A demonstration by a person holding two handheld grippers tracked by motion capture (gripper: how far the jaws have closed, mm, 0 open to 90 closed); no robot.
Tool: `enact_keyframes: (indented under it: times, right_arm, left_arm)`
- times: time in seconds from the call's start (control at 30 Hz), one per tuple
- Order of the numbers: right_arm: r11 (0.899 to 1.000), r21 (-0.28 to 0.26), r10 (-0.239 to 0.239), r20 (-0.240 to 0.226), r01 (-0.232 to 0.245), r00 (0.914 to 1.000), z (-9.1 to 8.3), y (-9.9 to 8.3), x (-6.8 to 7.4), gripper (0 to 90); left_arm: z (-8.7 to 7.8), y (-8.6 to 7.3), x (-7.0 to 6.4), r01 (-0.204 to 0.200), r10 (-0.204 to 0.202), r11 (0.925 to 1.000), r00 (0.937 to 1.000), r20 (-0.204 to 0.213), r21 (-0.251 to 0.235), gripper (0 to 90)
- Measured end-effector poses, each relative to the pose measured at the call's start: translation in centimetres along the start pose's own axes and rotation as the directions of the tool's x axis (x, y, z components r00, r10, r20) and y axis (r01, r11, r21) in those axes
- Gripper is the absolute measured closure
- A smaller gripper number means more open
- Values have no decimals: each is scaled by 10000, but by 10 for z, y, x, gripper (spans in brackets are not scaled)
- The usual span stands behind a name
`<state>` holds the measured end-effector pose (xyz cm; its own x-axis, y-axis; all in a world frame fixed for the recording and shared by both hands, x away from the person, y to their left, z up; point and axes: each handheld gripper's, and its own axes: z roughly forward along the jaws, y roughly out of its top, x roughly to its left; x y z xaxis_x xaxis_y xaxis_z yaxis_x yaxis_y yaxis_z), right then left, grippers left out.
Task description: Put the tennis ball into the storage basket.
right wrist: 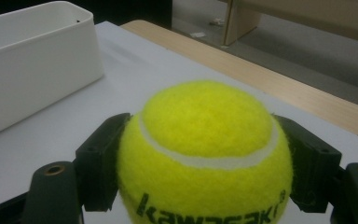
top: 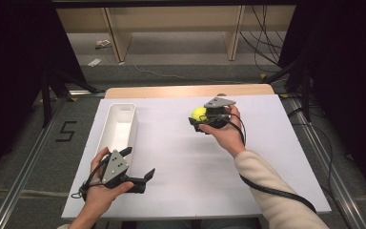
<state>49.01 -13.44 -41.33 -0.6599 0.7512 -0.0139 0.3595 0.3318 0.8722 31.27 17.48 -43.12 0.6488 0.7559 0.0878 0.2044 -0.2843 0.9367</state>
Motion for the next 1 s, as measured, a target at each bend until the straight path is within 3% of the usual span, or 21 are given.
enact_keyframes:
  times: [1.0]
  right_arm:
    - [9998, -76, -175, -710, 170, 9973, 4, 6, 25, 262]
  left_arm:
    - [0, 0, -1, -27, 27, 10000, 10000, 31, -27, 0]
